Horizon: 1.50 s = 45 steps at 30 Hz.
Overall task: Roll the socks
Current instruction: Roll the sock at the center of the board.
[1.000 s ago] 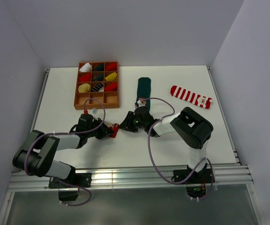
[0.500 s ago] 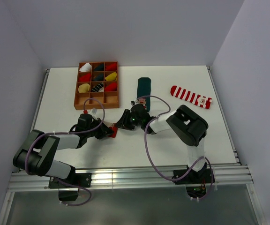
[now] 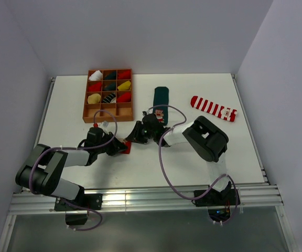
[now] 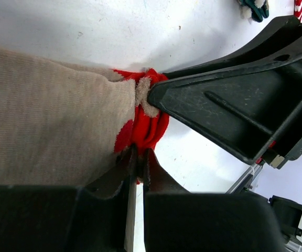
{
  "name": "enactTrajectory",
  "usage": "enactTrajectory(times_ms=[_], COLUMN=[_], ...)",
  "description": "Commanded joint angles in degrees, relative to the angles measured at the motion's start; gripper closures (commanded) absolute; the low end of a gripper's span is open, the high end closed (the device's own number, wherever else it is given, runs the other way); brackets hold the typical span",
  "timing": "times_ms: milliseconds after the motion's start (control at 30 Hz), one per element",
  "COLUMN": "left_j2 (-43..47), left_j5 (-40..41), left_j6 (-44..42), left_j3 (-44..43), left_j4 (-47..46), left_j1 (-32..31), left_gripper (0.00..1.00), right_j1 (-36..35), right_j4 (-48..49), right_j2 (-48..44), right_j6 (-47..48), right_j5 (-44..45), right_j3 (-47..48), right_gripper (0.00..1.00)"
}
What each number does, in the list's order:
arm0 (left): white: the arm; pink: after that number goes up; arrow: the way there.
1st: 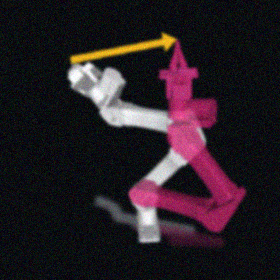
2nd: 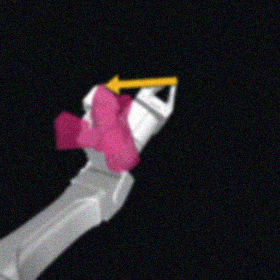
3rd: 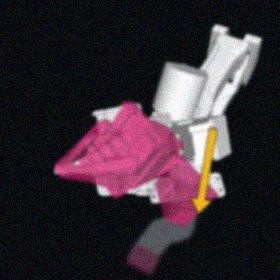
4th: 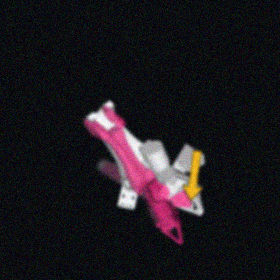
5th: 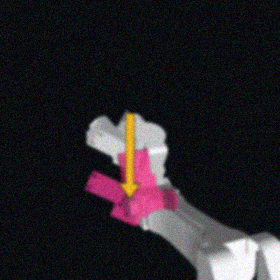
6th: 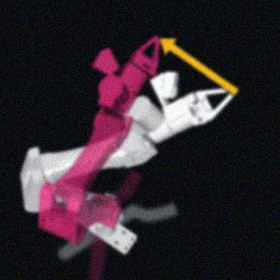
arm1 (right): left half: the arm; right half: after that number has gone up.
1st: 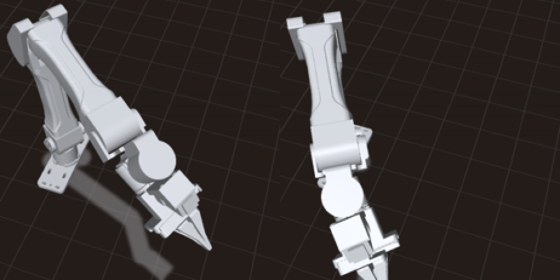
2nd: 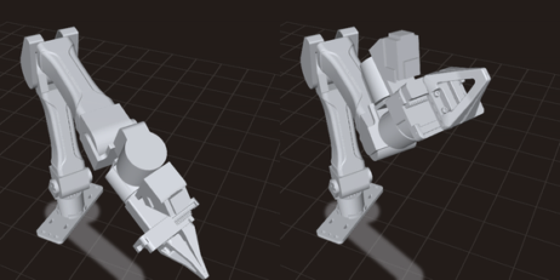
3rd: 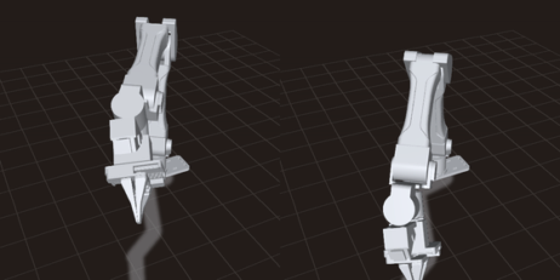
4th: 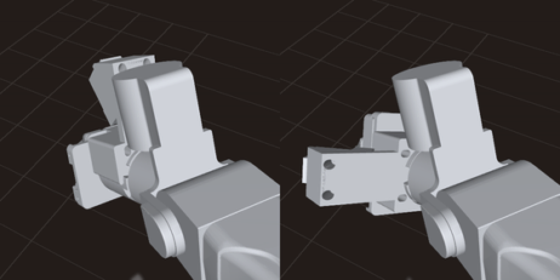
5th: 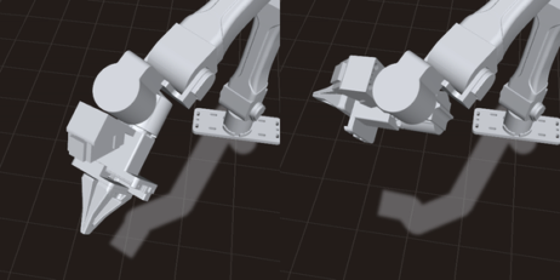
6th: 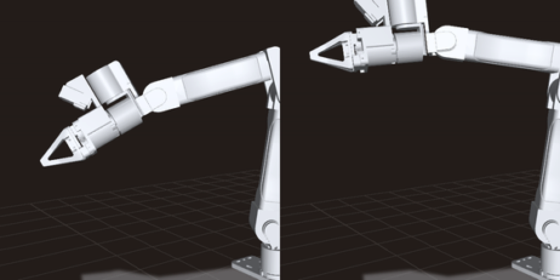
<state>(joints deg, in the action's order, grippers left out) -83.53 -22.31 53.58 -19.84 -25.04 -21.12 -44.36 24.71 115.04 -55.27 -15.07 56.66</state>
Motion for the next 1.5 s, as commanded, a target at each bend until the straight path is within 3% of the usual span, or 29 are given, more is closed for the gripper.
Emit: enactTrajectory(times_ms=[0, 233, 433, 567, 800, 900, 1100, 1233, 1467], left_j2=[-1.7, -1.5, 4.1, 8.7, 17.0, 19.0, 14.5, 8.7, 2.6], left_j5=[1.6, 1.6, 4.2, 11.6, 27.6, 34.5, 44.8, 51.3, 55.3], left_j6=[-1.2, -2.0, -4.0, -5.9, -10.0, -13.7, -21.8, -27.8, -34.9], left_j3=[1.8, 1.4, -1.1, -4.1, -7.8, -8.0, -10.5, -13.2, -15.4], left_j4=[4.2, 5.1, 10.0, 15.4, 19.5, 17.8, 14.3, 12.1, 6.8], left_j1=[0.1, 0.2, -0.7, -4.0, -16.9, -23.2, -34.6, -39.1, -43.3], left_gripper=[1.00, 1.00, 0.87, 0.78, 0.65, 0.64, 0.55, 0.56, 0.59], right_j1=[-0.6, -0.6, -0.6, -0.6, -0.6, -0.6, 0.0, 0.2, 0.9], right_j4=[-5.6, -9.7, -21.7, -32.5, -48.7, -53.7, -56.3, -58.3, -59.6], right_j2=[2.6, 1.6, -1.9, -3.6, -3.5, -2.7, -1.4, -0.1, 0.5], right_j6=[2.0, 3.7, 7.3, 9.0, 10.4, 9.8, 9.8, 10.4, 10.5], right_j5=[1.8, 4.6, 11.5, 17.1, 24.1, 26.0, 23.7, 22.0, 20.7], right_j3=[0.3, 1.8, 4.4, 7.8, 15.1, 17.9, 20.2, 21.8, 22.4], right_gripper=[0.69, 1.00, 1.00, 1.00, 1.00, 1.00, 1.00, 1.00, 1.00])
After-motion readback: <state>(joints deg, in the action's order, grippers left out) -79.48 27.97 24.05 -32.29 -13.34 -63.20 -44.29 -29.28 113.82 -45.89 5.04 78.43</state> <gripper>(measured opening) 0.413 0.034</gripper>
